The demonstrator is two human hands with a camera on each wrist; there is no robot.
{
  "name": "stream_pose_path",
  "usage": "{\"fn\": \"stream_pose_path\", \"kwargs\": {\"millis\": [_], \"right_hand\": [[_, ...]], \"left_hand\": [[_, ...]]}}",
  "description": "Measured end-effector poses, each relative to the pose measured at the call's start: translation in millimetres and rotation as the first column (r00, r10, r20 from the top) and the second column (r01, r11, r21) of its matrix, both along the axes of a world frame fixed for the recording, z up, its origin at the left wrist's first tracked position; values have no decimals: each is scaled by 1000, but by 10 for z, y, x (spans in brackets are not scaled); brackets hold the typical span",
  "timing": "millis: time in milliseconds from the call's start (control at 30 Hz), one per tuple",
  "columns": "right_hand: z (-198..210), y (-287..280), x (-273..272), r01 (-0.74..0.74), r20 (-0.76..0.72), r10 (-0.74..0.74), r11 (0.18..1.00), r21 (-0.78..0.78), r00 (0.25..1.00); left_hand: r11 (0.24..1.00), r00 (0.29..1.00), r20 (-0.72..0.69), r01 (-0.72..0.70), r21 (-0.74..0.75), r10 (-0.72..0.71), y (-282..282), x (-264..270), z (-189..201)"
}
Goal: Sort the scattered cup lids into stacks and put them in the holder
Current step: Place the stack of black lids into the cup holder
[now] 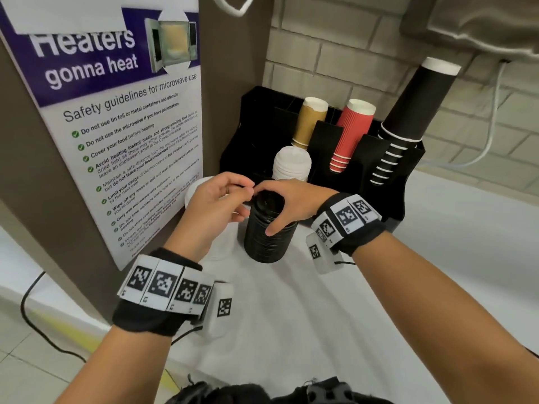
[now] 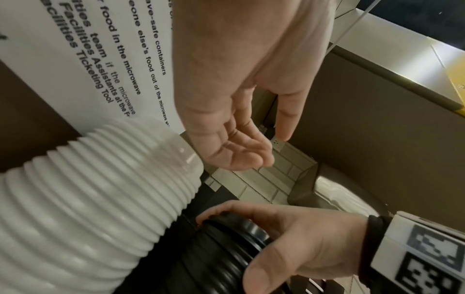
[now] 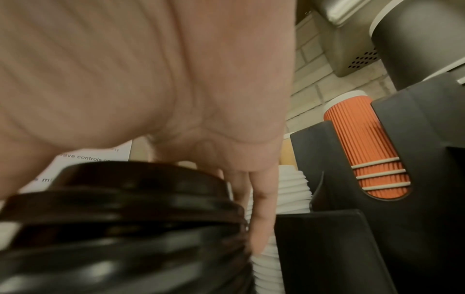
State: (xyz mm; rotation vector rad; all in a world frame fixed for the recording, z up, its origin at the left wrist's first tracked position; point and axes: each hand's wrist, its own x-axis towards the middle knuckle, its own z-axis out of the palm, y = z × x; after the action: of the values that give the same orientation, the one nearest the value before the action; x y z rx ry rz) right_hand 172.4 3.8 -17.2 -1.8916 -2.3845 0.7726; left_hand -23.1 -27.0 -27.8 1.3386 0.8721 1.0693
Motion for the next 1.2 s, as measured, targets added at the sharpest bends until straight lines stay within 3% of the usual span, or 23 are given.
{"fn": "stream_pose_path", "kwargs": {"millis": [167,267,367,433,500,633,733,1033,1200], "right_hand": [[141,-71,63,65,-168,-49,994,92,984],[287,-199,123,133,-321,-75,977,164,944],[380,-400,134,159,-583,-41,975,153,812],[392,-545,88,157,-733,-16,980,125,680],[356,-644,31,167,-803,6,977,131,596],[261,-764,32,226,-857,-21,968,112,516],[209,-860,124,246,-878,-48,966,80,475],[142,-1060,239,370,-902,-90,926,81,422],[131,-1092,240,373,-896,-78,922,101,436]], "left_hand": [[991,998,25,-60,119,58,-6,30,-13],[967,995,-39,-75,245,87,-19,71,-26],[963,995,-80,72,261,-53,-39,135,-59],[948,984,-19,175,265,-176,-75,219,-62],[927,971,46,208,312,-234,-120,304,-73],[915,964,126,176,362,-235,-156,401,-80],[905,955,100,226,361,-278,-125,415,-66],[891,957,6,266,368,-289,-121,492,-103],[868,929,7,343,359,-370,-123,504,-84]]}}
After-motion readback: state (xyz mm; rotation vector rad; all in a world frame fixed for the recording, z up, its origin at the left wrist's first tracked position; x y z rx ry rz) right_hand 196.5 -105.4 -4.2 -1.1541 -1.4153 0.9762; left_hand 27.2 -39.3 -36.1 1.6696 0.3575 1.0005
